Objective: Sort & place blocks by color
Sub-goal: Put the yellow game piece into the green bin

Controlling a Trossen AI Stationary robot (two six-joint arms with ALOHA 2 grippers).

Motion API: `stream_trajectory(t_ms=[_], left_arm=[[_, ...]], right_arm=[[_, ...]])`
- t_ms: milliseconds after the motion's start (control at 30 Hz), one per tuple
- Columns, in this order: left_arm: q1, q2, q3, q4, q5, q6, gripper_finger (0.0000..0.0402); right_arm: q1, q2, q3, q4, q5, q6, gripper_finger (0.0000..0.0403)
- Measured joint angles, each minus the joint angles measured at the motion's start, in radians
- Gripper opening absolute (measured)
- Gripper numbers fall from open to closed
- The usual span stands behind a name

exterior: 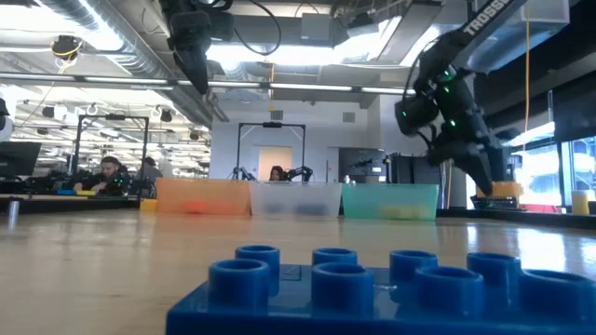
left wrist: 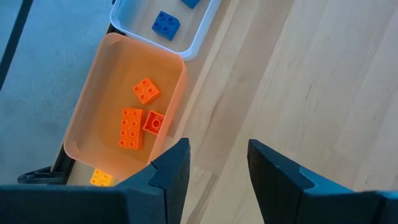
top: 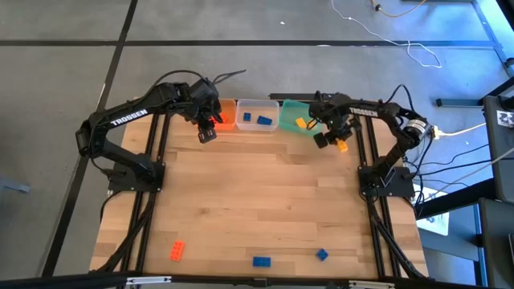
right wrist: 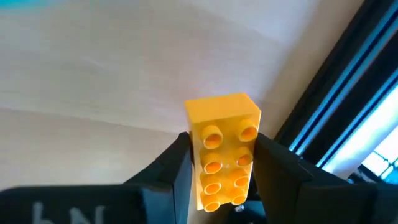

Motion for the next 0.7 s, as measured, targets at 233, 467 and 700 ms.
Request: stream_trajectory(t_ms=[233,467,700], left_arm=[[0.0,0.0,0.0,0.0,0.0,0.0,0.0152],[0.0,0.0,0.0,0.001,0.0,0.0,0.0152],[0.0,0.0,0.0,0.001,0.0,-0.004,0.0152]], right_arm=[[0.0,-0.002,0.239,-0.108,0.031,-0.077,0.0134],[0.0,-0.002,0.372,0.022,-0.009,-0.157,0.0134],[0.01,0.102,0.376,0.241,-0.044,-0.182,0.0134]])
